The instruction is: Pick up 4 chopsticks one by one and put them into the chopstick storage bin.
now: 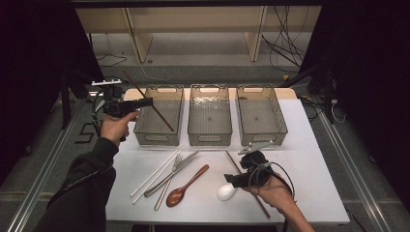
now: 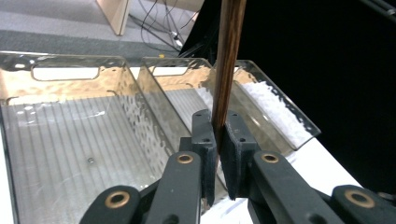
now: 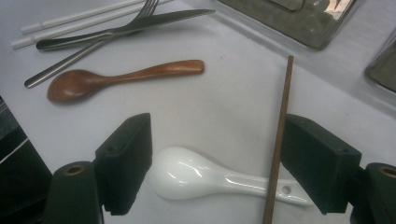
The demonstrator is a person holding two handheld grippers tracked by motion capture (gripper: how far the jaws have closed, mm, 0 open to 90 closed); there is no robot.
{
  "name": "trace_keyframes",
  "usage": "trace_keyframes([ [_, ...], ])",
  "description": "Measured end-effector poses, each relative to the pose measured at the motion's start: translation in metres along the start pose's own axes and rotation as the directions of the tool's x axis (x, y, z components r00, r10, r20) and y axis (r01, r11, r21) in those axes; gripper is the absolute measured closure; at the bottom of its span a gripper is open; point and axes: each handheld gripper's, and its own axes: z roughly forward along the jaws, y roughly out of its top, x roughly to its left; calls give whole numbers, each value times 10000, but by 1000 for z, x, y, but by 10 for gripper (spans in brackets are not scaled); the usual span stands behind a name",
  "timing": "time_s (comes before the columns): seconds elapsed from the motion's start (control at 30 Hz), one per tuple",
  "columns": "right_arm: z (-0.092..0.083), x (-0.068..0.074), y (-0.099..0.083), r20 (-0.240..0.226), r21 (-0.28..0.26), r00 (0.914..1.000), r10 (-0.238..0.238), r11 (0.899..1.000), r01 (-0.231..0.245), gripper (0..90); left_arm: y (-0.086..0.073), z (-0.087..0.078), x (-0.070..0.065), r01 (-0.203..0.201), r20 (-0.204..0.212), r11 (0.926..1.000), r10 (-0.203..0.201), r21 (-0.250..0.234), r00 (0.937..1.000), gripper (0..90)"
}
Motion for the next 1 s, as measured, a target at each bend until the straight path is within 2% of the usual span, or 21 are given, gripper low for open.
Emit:
trace_keyframes([
  [0.37, 2, 1, 0, -50, 34, 10000, -43, 10000, 43, 265, -2, 21, 16, 409, -501, 9979, -384, 499, 9980, 838],
  [0.7, 1, 1, 0, -24, 7, 10000, 27, 10000, -27, 263, -10, 38, 20, 419, -711, 9933, -343, 1080, 9969, 836],
  [0.87, 2, 2, 0, -53, 20, 10000, -23, 10000, 24, 262, -13, 46, 23, 342, -899, 9883, -209, 1489, 9957, 837],
  [1.0, 2, 2, 0, -54, 41, 10000, -23, 10000, 23, 262, -14, 50, 24, 430, -873, 9855, -289, 1644, 9958, 836],
])
